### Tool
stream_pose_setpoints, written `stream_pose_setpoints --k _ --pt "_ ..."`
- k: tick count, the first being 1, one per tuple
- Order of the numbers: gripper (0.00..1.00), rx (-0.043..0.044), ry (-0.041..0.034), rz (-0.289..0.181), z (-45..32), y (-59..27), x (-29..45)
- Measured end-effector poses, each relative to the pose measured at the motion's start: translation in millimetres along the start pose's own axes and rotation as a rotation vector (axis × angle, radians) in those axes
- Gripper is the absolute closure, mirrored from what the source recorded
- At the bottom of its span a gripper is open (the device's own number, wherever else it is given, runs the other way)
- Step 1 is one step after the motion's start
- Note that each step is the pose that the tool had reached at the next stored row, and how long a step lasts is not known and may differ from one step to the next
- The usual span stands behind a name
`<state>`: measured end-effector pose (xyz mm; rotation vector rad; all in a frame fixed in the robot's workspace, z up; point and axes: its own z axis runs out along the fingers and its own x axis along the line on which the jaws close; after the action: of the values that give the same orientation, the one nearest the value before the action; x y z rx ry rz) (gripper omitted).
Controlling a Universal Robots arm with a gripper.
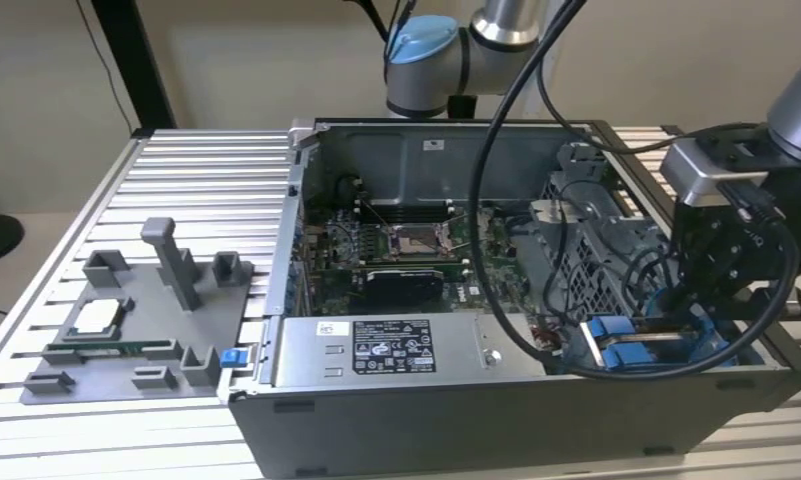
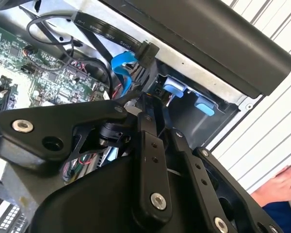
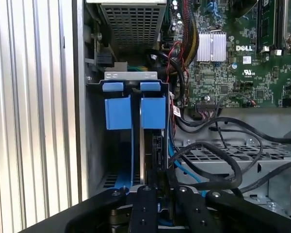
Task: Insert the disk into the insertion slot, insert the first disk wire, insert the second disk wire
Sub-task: 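Insert the first disk wire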
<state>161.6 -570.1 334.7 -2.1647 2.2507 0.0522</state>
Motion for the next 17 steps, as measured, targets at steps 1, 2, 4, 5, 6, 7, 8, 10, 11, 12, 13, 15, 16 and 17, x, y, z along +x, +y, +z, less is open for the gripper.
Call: stream_pose_setpoints --k 1,2,4,5,6,7,8,10,11,12,13,15,16,17 --pt "1.00 0.0002 0.0013 0.000 1.3 0.0 0.0" --pt "1.00 0.0004 0.0008 0.000 2.7 -0.1 -0.1" --pt "1.00 0.0003 -0.0005 0.000 3.7 -0.1 -0.1" --pt "1.00 0.0002 -0.0011 0.000 3.7 -0.1 -0.1" --pt "1.00 0.0001 -0.0013 0.000 2.5 -0.1 -0.2" --pt "1.00 0.0001 -0.0017 0.000 0.0 0.0 -0.2" --pt "1.00 0.0002 -0.0008 0.000 -4.2 0.0 -0.4" --pt "1.00 0.0002 -0.0008 0.000 -13.2 0.1 -0.7" --pt "1.00 0.0001 -0.0004 0.000 -17.5 0.2 -0.9" --pt "1.00 0.0001 -0.0005 0.000 -20.7 0.2 -1.0" --pt "1.00 0.0001 -0.0005 0.000 -23.3 0.3 -1.1" --pt "1.00 0.0000 -0.0004 0.000 -27.1 0.3 -1.2" --pt "1.00 0.0000 -0.0004 0.000 -28.7 0.3 -1.3" --pt "1.00 -0.0001 -0.0003 0.000 -30.4 0.4 -1.4"
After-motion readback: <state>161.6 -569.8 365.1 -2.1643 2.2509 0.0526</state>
